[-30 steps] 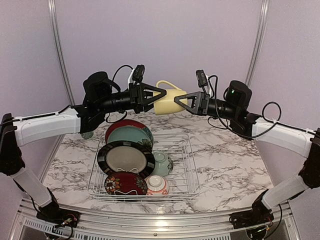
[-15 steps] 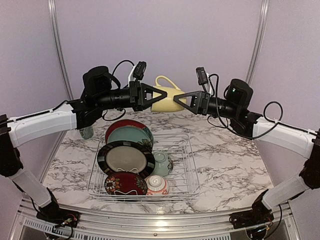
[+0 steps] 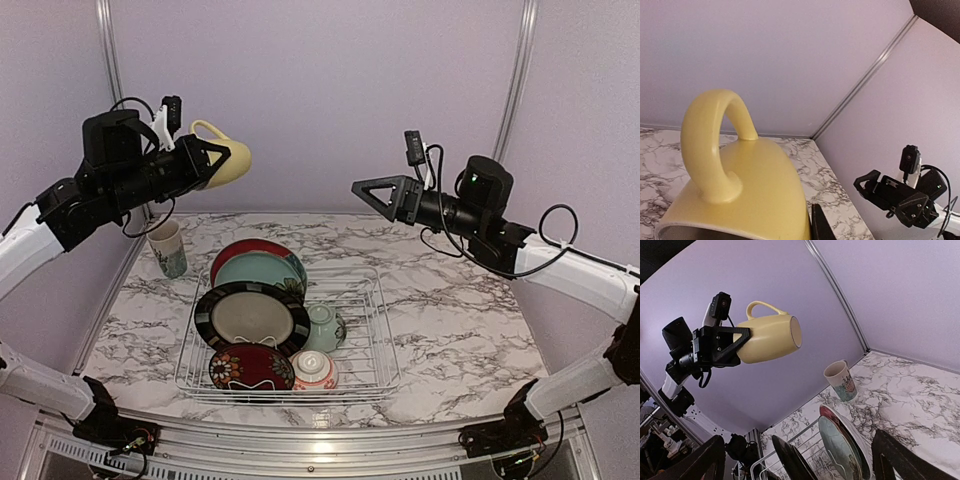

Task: Unload the mixed dishes from the dish rack
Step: Pass from the right arm to the left, then place the cup at the corner of the board.

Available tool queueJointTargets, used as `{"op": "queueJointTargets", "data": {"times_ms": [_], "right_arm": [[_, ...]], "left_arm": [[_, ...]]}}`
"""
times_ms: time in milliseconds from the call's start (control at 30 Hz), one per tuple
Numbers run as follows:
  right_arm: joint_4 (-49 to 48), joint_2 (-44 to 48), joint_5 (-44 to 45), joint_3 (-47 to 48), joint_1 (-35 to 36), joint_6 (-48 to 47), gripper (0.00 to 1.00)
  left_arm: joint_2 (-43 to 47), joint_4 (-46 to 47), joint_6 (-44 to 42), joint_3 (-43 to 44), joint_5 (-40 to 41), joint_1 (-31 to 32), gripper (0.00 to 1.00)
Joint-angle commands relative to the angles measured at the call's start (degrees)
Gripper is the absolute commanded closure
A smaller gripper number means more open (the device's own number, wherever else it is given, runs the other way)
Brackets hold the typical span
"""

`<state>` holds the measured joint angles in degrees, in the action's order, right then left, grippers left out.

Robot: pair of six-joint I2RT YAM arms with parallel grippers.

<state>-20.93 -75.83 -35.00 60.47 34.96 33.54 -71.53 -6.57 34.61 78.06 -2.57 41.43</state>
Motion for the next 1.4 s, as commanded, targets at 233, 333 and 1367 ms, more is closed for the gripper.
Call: {"op": "queueJointTargets", "data": {"times_ms": [233,333,1367], "right_arm": [[6.04,-0.62,4.66,1.28,-0.87,-1.88,0.02],[6.16,-0.63,5.15,0.91,-1.12,-1.76,0.02],[9.24,0.40,7.93,-0.26,-1.94,-2.29,0.02]], "left_arm": [[5.52,-38.57,6.50,4.42,51.97,-5.89,1.00],[6.40,-44.15,11.73,2.00,52.38,-11.32,1.00],[-18.89,-41.08,26.07,-3.09,8.51,-38.68,1.00]]}}
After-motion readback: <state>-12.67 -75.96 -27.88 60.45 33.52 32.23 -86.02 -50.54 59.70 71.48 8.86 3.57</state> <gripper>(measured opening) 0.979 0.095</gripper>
